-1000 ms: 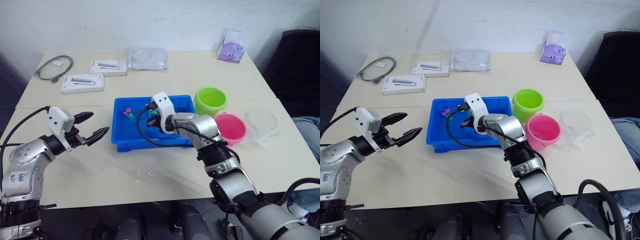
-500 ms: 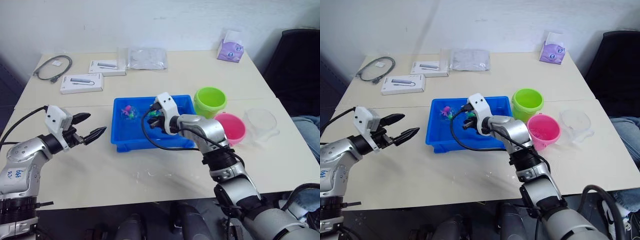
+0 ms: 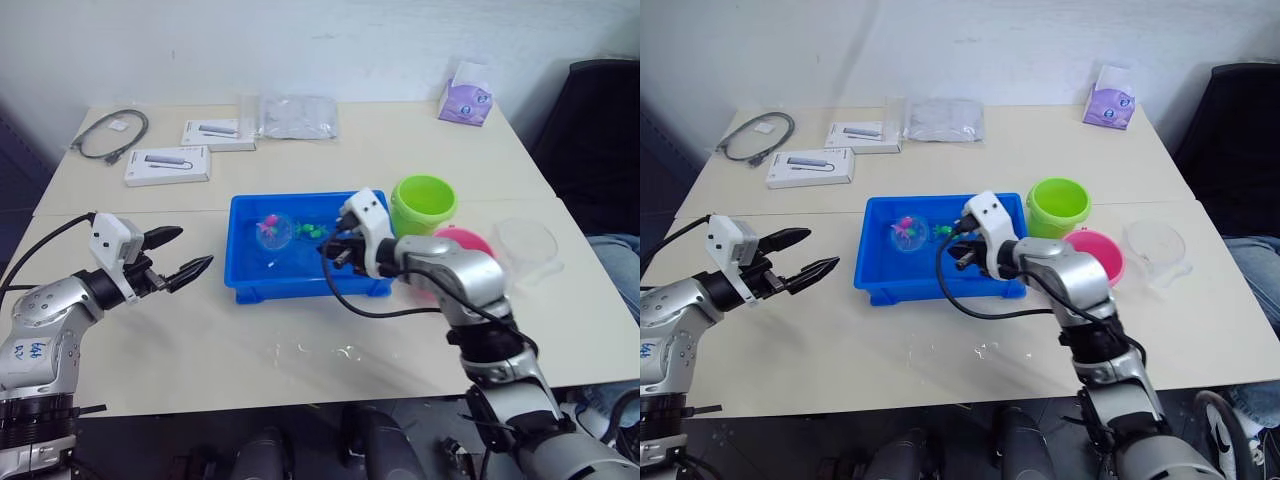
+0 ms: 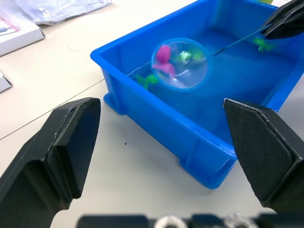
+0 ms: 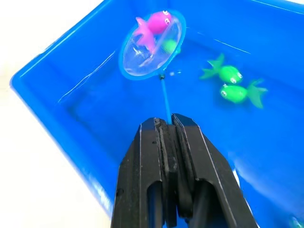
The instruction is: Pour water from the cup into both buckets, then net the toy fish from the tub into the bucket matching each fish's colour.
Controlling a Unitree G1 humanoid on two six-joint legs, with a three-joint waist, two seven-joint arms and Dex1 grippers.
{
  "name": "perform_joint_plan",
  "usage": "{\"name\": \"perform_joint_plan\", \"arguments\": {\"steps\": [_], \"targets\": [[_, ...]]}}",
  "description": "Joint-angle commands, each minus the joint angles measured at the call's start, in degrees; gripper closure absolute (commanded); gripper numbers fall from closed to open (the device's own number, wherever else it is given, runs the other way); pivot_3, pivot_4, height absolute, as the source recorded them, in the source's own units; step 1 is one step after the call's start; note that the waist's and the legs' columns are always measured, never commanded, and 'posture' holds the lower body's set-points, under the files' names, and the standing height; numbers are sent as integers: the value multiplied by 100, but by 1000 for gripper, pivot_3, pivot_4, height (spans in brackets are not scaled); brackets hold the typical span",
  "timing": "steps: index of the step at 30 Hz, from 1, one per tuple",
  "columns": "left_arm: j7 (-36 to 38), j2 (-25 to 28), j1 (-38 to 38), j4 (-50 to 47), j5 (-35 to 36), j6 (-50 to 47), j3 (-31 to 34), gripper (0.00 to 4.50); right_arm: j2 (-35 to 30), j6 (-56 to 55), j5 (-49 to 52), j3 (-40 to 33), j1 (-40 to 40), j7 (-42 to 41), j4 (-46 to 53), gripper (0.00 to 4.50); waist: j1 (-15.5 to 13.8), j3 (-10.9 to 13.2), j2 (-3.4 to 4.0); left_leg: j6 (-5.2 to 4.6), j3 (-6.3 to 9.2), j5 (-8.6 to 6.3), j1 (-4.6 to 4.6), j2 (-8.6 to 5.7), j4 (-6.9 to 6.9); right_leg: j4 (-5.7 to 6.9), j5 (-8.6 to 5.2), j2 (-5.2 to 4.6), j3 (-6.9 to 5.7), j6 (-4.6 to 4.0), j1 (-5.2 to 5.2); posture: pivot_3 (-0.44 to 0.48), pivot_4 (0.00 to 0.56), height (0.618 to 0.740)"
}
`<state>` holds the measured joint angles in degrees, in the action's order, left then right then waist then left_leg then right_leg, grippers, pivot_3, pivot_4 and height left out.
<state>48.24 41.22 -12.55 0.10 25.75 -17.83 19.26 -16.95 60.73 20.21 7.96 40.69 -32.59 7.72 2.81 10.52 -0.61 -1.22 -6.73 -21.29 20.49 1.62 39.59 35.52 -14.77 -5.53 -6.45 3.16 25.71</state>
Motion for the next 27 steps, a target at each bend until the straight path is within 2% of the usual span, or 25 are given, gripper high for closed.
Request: {"name": "perform_joint_plan", "arguments": {"steps": [1,8,18,21,24,27], "targets": [[243,-63,-193,-135,266,117,-14,75,-315,398,521,-602,-247,-148,895,4500,-34,0,0,0,1,0,0,0,0,-1,0,0,0,0,0,0,150,740],[525,-344,-634,-93,357,166,-376,75,-736,554,1409,-1684,-1228,-288,2069,4500,-140,0,0,0,0,0,-1,0,-2,-3,0,3,-2,0,-2,0,150,740],[1114,-794,-1662,708,221,320,-1070,75,-1036,1703,2839,-4223,-2485,378,3552,4500,-139,0,-1,-4,-3,1,-4,-5,-2,-5,1,5,0,2,-6,0,150,740],[1283,-981,-1962,1001,159,425,-1271,75,-1272,1728,3068,-4896,-3084,399,3836,4500,-257,-1,-1,-5,0,2,-5,-6,-2,-6,1,10,-4,2,-10,0,150,740],[1467,-1128,-2139,1223,106,530,-1463,75,-1227,1418,3328,-5636,-3808,398,3988,4500,-288,-1,-1,-7,-10,2,-8,-8,-2,-7,2,13,7,4,-11,0,150,740],[1595,-1215,-2216,1336,70,593,-1556,75,-1172,1151,3411,-5991,-4291,531,4040,4500,-292,0,-2,-7,-3,2,-8,-7,-2,-10,2,16,0,4,-18,0,150,740]]}}
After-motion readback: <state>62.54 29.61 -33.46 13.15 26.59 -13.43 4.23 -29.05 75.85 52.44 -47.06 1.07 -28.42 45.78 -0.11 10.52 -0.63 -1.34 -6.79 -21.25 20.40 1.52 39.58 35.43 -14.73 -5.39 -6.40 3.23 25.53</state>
